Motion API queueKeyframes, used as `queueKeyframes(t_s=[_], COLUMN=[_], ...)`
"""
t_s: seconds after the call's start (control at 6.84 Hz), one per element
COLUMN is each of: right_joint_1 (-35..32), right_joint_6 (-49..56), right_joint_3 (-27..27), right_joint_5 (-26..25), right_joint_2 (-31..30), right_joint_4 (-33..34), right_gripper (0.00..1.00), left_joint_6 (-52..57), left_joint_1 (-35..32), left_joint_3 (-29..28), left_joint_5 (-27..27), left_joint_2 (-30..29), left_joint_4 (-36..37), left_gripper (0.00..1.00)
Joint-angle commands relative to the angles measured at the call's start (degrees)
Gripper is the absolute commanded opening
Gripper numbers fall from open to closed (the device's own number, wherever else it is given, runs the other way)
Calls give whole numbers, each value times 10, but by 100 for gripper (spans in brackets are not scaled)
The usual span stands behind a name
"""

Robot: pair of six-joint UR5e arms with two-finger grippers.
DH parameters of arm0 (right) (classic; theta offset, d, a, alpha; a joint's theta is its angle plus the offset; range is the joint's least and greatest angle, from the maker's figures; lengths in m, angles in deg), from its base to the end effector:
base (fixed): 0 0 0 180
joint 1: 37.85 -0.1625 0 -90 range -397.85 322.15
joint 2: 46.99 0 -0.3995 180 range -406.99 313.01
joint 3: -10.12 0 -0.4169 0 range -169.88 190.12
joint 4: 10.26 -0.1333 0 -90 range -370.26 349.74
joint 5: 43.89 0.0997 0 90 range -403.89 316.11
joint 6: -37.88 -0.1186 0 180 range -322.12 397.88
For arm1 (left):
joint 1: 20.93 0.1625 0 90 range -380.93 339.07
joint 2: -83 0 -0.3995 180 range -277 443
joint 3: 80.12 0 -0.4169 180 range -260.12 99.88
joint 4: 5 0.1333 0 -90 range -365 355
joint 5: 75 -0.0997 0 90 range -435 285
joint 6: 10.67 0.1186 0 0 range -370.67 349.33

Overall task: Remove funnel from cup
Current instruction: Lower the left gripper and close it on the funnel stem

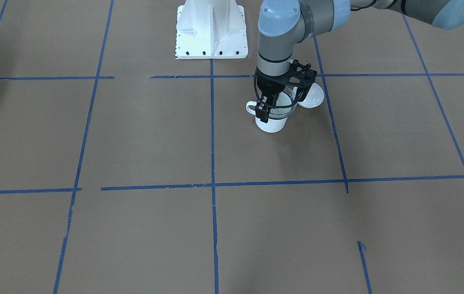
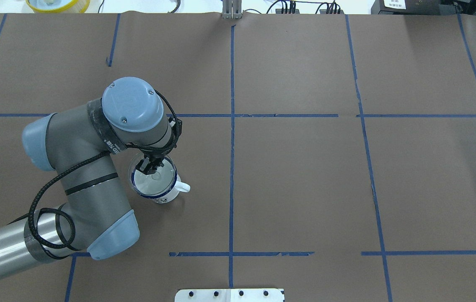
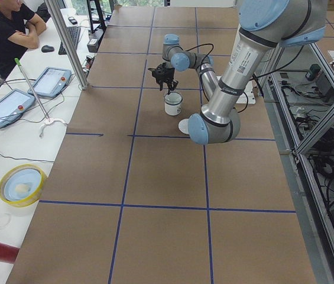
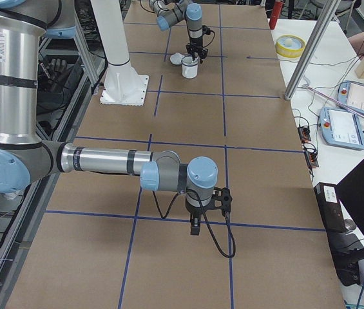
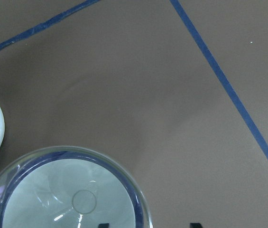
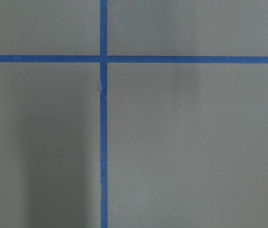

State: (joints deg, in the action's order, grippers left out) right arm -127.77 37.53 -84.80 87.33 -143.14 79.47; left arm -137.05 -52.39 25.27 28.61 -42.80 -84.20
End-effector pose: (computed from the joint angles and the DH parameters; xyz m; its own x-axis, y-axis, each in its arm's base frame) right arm 0.0545 -0.4723 0.6595 0.7522 0.0161 0.6587 -0.0032 0.9998 -0.0208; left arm 0.4957 -0.4268 0.1849 0.2993 -0.8590 -0.4154 0.6890 0.4958 -0.5286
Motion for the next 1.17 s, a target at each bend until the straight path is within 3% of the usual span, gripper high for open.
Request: queueKeyframes(t_s=[0.0,0.15,0.44,0.58,0.88,1.02], right_joint_1=[0,0,0,0,0,0], right_joint_6=[0,0,0,0,0,0], right_joint_3=[0,0,0,1,0,0], right_joint_5=[0,0,0,0,0,0], right_joint_2=[0,0,0,0,0,0], right_joint_4=[0,0,0,0,0,0], right_gripper=[100,100,100,100,100,100], left_joint_6=[1,2,-1,-1,2,4], left_joint_1=[2,2,2,2,-3,-5], left_joint_3=[-3,-2,2,5,20,52], left_joint_5=[0,0,0,-1,-1,-2], left_joint_2=[0,2,4,2,-1,-4], left_joint_4=[-1,-1,-1,0,13,59], left_gripper=[56,52,13,0,0,0])
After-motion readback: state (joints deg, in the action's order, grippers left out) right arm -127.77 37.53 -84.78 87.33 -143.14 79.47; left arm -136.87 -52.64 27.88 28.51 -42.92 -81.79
